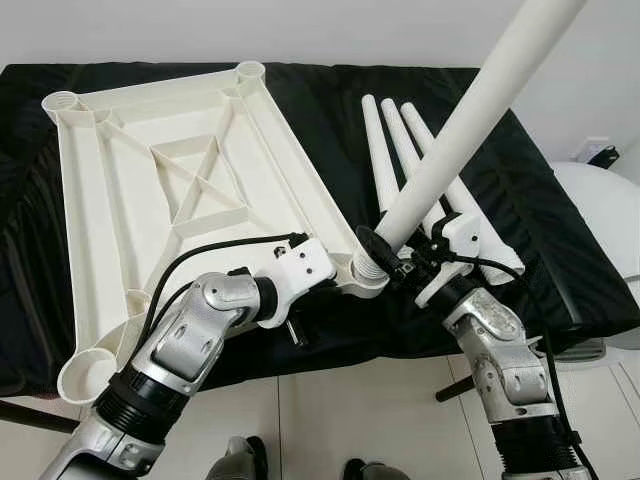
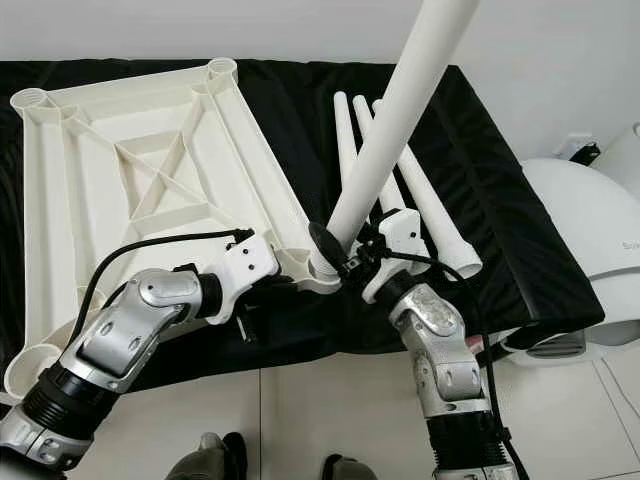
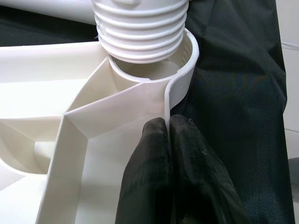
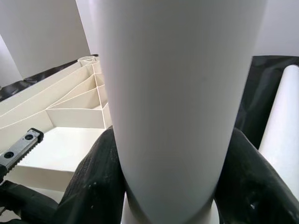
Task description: Building children table
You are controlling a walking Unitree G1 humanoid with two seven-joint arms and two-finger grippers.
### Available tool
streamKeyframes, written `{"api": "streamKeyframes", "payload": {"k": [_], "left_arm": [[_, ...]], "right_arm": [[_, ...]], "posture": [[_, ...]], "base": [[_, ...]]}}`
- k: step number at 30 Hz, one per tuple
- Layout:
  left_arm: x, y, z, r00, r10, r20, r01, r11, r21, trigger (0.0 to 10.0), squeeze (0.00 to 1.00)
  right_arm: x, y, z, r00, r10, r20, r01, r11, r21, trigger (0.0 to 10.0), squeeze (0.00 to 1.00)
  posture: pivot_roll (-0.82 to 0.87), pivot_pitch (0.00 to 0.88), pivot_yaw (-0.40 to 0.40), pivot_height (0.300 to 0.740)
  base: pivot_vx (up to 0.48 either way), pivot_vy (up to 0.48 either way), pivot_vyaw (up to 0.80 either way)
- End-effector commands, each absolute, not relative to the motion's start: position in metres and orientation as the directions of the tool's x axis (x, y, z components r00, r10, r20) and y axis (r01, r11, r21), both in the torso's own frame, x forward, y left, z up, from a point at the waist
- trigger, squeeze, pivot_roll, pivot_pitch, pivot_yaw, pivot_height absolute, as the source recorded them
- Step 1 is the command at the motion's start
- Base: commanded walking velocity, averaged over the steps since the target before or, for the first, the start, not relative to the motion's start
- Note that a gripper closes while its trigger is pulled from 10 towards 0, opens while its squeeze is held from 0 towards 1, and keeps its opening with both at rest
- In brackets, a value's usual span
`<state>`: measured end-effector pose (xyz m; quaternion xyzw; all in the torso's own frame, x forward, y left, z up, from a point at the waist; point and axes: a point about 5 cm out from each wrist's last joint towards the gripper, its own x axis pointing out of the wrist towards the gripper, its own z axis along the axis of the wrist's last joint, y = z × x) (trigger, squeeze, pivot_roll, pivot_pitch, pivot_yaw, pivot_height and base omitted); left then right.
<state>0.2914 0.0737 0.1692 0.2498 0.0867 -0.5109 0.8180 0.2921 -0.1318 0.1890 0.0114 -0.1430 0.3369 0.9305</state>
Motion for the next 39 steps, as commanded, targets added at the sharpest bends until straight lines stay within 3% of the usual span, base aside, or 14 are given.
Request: {"api": "streamKeyframes", "payload": {"k": [1,9,25,32,39], "left_arm": [[0.288,0.077,0.146,0.447,-0.756,-0.478,0.894,0.364,0.260,10.0,0.00],[0.288,0.078,0.147,0.448,-0.755,-0.479,0.894,0.366,0.260,10.0,0.00],[0.287,0.077,0.146,0.447,-0.757,-0.476,0.894,0.367,0.257,10.0,0.00],[0.285,0.077,0.145,0.452,-0.756,-0.474,0.892,0.374,0.254,10.0,0.00],[0.284,0.077,0.145,0.454,-0.755,-0.473,0.891,0.376,0.254,10.0,0.00]], "right_arm": [[0.291,-0.137,0.181,0.724,0.651,0.230,-0.661,0.749,-0.038,10.0,0.00],[0.290,-0.142,0.180,0.641,0.743,0.193,-0.755,0.656,-0.019,10.0,0.00],[0.309,-0.150,0.185,0.597,0.796,0.100,-0.785,0.605,-0.129,10.0,0.00],[0.317,-0.139,0.185,0.537,0.841,0.070,-0.826,0.540,-0.159,10.0,0.00],[0.319,-0.128,0.180,0.526,0.846,0.084,-0.831,0.533,-0.161,10.0,0.00]], "posture": [[-0.02,0.200,-0.029,0.740],[-0.02,0.201,-0.027,0.740],[-0.02,0.199,-0.029,0.740],[-0.01,0.194,-0.039,0.740],[-0.01,0.192,-0.039,0.740]], "base": [[0.000,0.000,0.00],[0.000,0.000,0.00],[0.000,0.000,0.00],[0.000,0.000,0.00],[0.000,0.000,0.00]]}}
